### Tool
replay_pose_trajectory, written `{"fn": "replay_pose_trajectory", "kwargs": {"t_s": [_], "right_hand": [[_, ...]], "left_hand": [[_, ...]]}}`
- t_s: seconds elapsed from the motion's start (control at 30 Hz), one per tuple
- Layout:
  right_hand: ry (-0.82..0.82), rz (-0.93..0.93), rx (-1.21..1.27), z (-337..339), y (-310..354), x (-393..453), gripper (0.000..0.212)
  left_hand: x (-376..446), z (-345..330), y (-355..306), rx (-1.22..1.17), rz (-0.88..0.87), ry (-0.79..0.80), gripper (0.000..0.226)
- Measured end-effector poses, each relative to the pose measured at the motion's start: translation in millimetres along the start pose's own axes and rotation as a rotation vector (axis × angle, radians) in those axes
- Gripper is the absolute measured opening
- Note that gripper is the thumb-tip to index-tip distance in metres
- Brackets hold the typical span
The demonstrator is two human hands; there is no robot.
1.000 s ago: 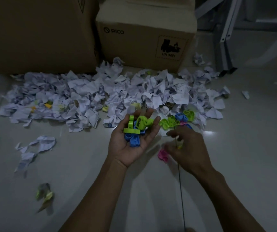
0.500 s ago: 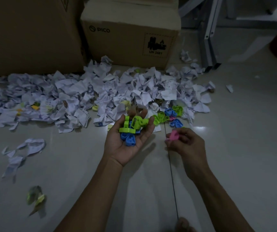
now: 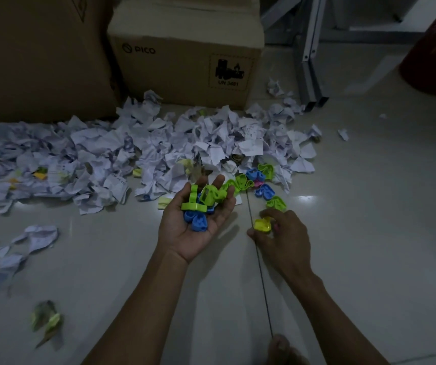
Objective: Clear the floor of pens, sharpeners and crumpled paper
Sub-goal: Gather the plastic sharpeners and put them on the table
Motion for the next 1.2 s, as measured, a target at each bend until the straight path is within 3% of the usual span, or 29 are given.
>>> {"fn": "replay_pose_trajectory", "kwargs": {"t_s": [0.13,0.23,0.33,0.4,0.5,0.57,0.63,0.77,0.87,0.93,1.07,1.13,1.2], "right_hand": [[-0.057,0.007,0.145,6.6,-4.7,-0.7,0.034],[-0.011,-0.287,0.741,5.1,-25.4,1.8,0.025],[0.269,-0.582,1.389,-12.9,-22.7,-1.3,0.023],[0.303,-0.573,1.604,-7.1,-17.3,3.3,0.031],[0.331,-0.606,1.708,-6.4,-18.2,6.8,0.019],[0.357,-0.672,1.670,-14.0,-21.1,7.7,0.023],[0.304,-0.695,1.442,-16.8,-31.4,12.1,0.032],[-0.086,-0.276,0.375,24.3,-32.6,27.4,0.022],[-0.027,-0.208,-0.004,22.6,-22.5,29.7,0.050],[-0.003,-0.199,-0.089,19.1,-19.8,32.9,0.058],[-0.050,-0.168,-0.064,25.8,-16.5,34.9,0.042],[-0.087,-0.170,0.150,31.2,-16.0,31.9,0.030],[0.020,-0.359,0.676,19.3,-26.4,27.4,0.030]], "left_hand": [[-0.6,3.3,-1.4,0.011,-0.002,-0.012,0.036],[-0.9,5.2,0.1,0.009,0.000,-0.023,0.032],[-0.8,4.9,4.5,0.015,0.008,-0.025,0.028],[0.1,4.7,7.5,0.019,0.016,-0.025,0.027],[0.7,4.7,12.2,0.028,0.030,-0.027,0.028],[0.4,5.0,14.3,0.032,0.038,-0.030,0.030],[-0.4,5.5,14.6,0.024,0.041,-0.035,0.032],[-1.9,6.1,12.8,0.023,0.030,-0.051,0.032],[-3.3,5.7,13.1,0.029,0.023,-0.057,0.029],[-4.5,5.8,13.3,0.033,0.021,-0.064,0.028],[-5.2,6.4,10.8,0.042,0.011,-0.067,0.026],[-5.3,6.4,9.6,0.047,0.008,-0.067,0.027],[-5.0,6.1,9.7,0.040,0.011,-0.068,0.027]]}}
Point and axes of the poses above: each hand's wrist, its own x-axis towards the middle knuckle, its own z-axis out of the back of the hand, y = z × x, the point moved 9 cm from there along x, towards the middle knuckle, and after that the axes turned 11 degrees about -x, right-handed, at the moved point
